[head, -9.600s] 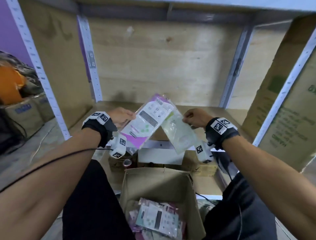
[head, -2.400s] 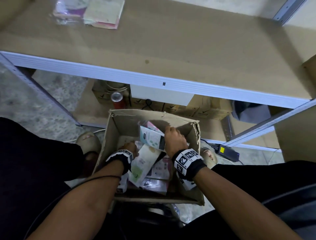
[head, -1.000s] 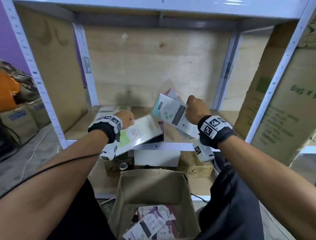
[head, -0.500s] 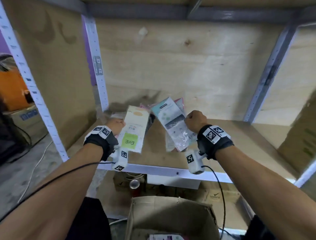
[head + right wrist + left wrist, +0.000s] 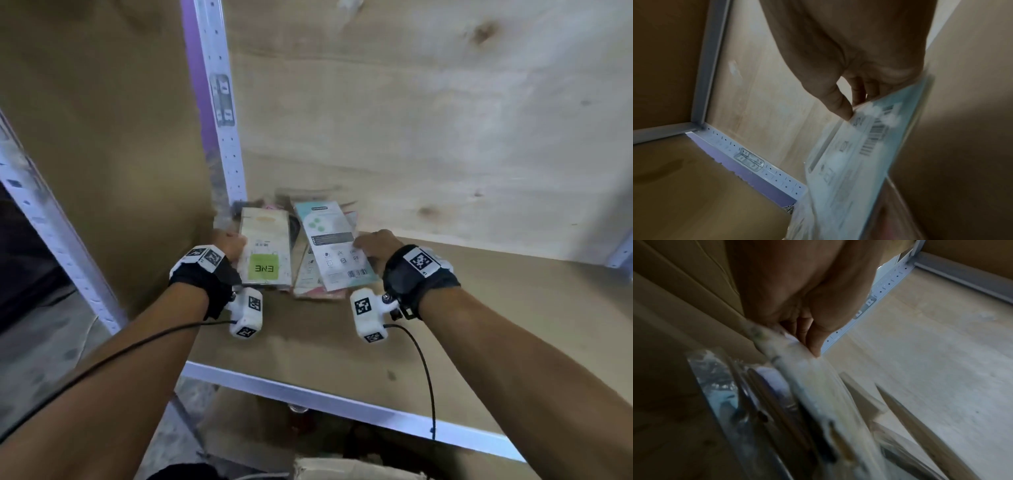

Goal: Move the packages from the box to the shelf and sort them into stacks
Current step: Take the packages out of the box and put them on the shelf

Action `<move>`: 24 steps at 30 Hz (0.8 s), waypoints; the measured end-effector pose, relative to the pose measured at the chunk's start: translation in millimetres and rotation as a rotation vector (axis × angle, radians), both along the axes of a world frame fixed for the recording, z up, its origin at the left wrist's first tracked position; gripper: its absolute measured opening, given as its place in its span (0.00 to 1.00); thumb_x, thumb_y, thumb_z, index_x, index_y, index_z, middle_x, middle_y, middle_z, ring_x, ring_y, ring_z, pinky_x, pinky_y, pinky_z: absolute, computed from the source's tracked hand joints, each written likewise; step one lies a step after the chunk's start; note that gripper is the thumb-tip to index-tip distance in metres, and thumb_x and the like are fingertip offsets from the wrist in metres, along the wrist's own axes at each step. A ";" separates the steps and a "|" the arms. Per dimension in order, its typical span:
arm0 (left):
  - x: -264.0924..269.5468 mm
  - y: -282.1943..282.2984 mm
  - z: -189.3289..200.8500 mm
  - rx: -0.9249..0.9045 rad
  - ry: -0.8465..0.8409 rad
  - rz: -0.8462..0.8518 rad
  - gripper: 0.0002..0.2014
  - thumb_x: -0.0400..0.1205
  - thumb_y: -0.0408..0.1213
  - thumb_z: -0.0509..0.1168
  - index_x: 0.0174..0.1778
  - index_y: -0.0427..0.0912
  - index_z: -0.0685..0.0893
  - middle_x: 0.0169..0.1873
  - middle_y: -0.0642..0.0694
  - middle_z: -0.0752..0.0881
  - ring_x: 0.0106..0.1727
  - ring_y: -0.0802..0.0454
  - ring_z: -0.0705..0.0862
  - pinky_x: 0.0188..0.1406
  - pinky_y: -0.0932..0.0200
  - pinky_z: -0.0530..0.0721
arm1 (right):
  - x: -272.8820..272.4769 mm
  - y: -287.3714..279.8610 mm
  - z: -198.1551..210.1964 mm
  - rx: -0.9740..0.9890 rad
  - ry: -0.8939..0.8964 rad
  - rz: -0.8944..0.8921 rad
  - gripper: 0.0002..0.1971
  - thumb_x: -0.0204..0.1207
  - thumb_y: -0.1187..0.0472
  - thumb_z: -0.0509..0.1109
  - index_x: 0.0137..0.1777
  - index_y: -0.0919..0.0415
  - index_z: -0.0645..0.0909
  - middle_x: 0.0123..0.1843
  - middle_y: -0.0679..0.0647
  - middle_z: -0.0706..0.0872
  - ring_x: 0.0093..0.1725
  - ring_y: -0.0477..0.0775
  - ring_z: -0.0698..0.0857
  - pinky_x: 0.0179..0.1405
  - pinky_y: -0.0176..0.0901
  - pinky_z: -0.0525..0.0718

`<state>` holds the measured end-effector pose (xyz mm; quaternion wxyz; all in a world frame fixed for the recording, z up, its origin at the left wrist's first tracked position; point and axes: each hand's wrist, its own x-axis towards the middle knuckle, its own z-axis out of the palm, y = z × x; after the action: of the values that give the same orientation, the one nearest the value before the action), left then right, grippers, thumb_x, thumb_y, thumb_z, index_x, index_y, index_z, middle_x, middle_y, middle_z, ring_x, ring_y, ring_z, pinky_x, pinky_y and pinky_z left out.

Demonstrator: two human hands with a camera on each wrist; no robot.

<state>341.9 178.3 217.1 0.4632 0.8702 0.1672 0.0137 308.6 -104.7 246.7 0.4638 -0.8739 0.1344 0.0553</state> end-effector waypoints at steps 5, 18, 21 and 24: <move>9.1 5.0 -7.8 0.014 -0.038 0.040 0.18 0.84 0.40 0.67 0.61 0.26 0.85 0.62 0.31 0.86 0.61 0.35 0.86 0.63 0.47 0.83 | 17.3 11.6 -19.2 0.095 0.045 0.042 0.22 0.82 0.61 0.67 0.75 0.67 0.76 0.73 0.66 0.80 0.72 0.65 0.81 0.55 0.49 0.85; 15.1 1.1 -12.3 0.444 0.084 -0.232 0.31 0.83 0.55 0.65 0.77 0.40 0.74 0.77 0.38 0.74 0.74 0.38 0.77 0.75 0.45 0.75 | -1.0 59.1 -25.4 -0.121 -0.110 0.033 0.25 0.73 0.56 0.79 0.63 0.67 0.74 0.60 0.60 0.84 0.59 0.61 0.85 0.58 0.54 0.87; 9.6 -3.7 -5.7 0.412 0.071 -0.245 0.31 0.85 0.55 0.60 0.78 0.39 0.72 0.76 0.36 0.75 0.73 0.36 0.77 0.74 0.44 0.75 | -10.9 60.5 -18.6 -0.152 -0.111 0.039 0.33 0.77 0.51 0.75 0.75 0.67 0.67 0.70 0.62 0.79 0.68 0.63 0.80 0.56 0.48 0.81; -10.2 -5.7 9.7 0.391 -0.016 -0.259 0.24 0.88 0.48 0.55 0.77 0.38 0.71 0.72 0.32 0.78 0.68 0.33 0.80 0.69 0.45 0.79 | -28.5 51.1 -5.7 -0.207 -0.155 0.066 0.26 0.81 0.51 0.69 0.72 0.69 0.71 0.68 0.64 0.79 0.67 0.64 0.80 0.66 0.53 0.80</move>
<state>331.6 172.6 226.8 0.2849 0.9575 0.0447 -0.0067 280.1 -53.7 241.0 0.3781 -0.9227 0.0745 -0.0112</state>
